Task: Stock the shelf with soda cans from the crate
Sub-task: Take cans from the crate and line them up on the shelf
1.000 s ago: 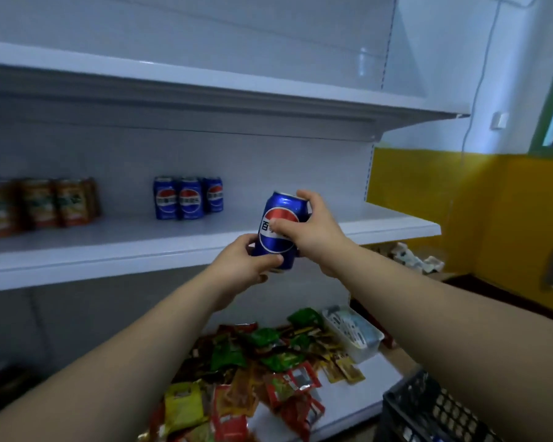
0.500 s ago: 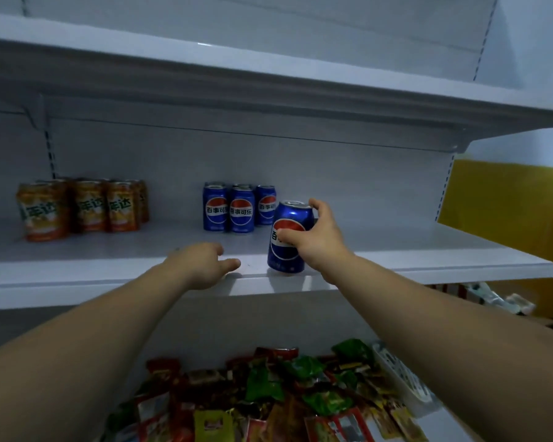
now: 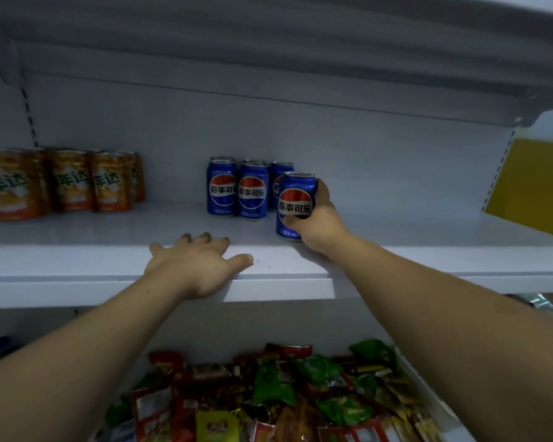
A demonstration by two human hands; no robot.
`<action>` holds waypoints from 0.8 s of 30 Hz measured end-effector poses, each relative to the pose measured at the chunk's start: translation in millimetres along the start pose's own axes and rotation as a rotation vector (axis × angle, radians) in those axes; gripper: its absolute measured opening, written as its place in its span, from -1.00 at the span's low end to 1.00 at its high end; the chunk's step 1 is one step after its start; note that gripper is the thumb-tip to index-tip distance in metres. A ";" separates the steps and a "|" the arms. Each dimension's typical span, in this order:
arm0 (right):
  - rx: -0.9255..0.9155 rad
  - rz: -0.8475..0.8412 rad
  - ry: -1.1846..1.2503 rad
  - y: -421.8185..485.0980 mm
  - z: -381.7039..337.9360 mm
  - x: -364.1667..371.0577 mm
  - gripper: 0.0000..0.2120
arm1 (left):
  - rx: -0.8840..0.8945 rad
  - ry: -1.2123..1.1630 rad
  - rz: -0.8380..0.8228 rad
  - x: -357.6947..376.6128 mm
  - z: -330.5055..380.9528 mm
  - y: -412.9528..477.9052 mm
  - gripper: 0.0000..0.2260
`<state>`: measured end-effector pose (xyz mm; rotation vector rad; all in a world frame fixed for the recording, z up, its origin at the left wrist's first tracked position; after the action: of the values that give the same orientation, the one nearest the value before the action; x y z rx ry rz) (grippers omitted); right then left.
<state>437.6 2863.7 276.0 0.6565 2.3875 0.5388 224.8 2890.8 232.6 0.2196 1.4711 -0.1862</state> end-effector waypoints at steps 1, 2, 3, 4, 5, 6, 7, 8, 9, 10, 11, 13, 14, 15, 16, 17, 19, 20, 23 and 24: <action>0.008 -0.018 -0.013 5.5 4.5 2.0 -0.29 | 0.002 0.002 0.005 -0.2 0.3 -0.1 -0.34; 0.025 -0.028 -0.039 10.7 10.5 3.4 -0.36 | 0.004 0.003 0.009 -0.1 0.4 0.2 -0.34; 0.039 -0.030 -0.065 15.6 17.0 4.4 -0.41 | 0.006 0.004 0.012 0.2 0.6 0.4 -0.34; 0.059 -0.033 -0.090 20.2 23.3 5.8 -0.44 | 0.009 0.010 0.016 0.8 1.3 1.0 -0.34; 0.071 -0.046 -0.120 25.0 27.9 8.3 -0.46 | 0.011 0.018 0.020 1.8 1.1 1.3 -0.34; 0.088 -0.078 -0.166 29.8 32.0 12.9 -0.48 | 0.011 0.027 0.021 2.4 1.2 1.9 -0.34; 0.108 -0.132 -0.227 34.1 36.5 18.5 -0.50 | 0.010 0.031 0.020 2.9 1.0 2.2 -0.34; 0.129 -0.192 -0.297 37.0 40.3 24.2 -0.51 | 0.008 0.029 0.018 3.4 0.8 2.4 -0.34; 0.132 -0.233 -0.364 40.4 42.3 28.6 -0.52 | 0.005 0.027 0.019 3.4 0.6 2.3 -0.34; 0.130 -0.249 -0.410 42.9 42.9 31.3 -0.53 | 0.004 0.027 0.020 3.4 0.4 2.0 -0.35; 0.129 -0.251 -0.437 44.5 43.8 32.6 -0.54 | 0.005 0.030 0.023 3.2 0.8 1.7 -0.35; 0.136 -0.248 -0.472 45.6 46.5 32.9 -0.53 | 0.005 0.035 0.027 3.1 1.1 1.8 -0.35; 0.145 -0.242 -0.484 45.7 48.0 32.0 -0.51 | 0.003 0.037 0.028 3.0 1.1 1.9 -0.35; 0.152 -0.225 -0.484 45.4 48.3 29.8 -0.47 | 0.002 0.038 0.026 3.0 1.4 2.0 -0.35; 0.153 -0.197 -0.476 44.8 47.0 26.9 -0.45 | 0.002 0.037 0.024 3.1 1.7 2.0 -0.35; 0.143 -0.160 -0.466 44.6 44.1 23.4 -0.44 | 0.003 0.035 0.024 2.9 2.2 1.9 -0.35; 0.099 -0.095 -0.483 43.4 34.8 19.5 -0.45 | 0.003 0.036 0.026 2.3 2.3 1.9 -0.36; 0.071 -0.079 -0.513 42.8 29.9 19.0 -0.45 | 0.001 0.036 0.025 2.6 1.8 1.8 -0.36; -0.023 -0.097 -0.610 41.1 17.7 22.7 -0.44 | -0.003 0.035 0.018 3.5 0.7 1.2 -0.36; -0.049 -0.113 -0.623 40.8 15.5 24.4 -0.42 | -0.005 0.033 0.017 3.8 0.5 0.9 -0.36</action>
<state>443.6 2913.3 274.8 0.5617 1.8053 0.2857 225.8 2891.5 228.9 0.2326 1.5019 -0.1657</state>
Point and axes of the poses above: each hand's wrist, its own y-axis towards the middle knuckle, its own x-axis out of the palm, z = x × y, the point moved 10 cm from there along y, towards the middle knuckle, and after that the axes turned 12 degrees about -x, right-handed, at the moved point
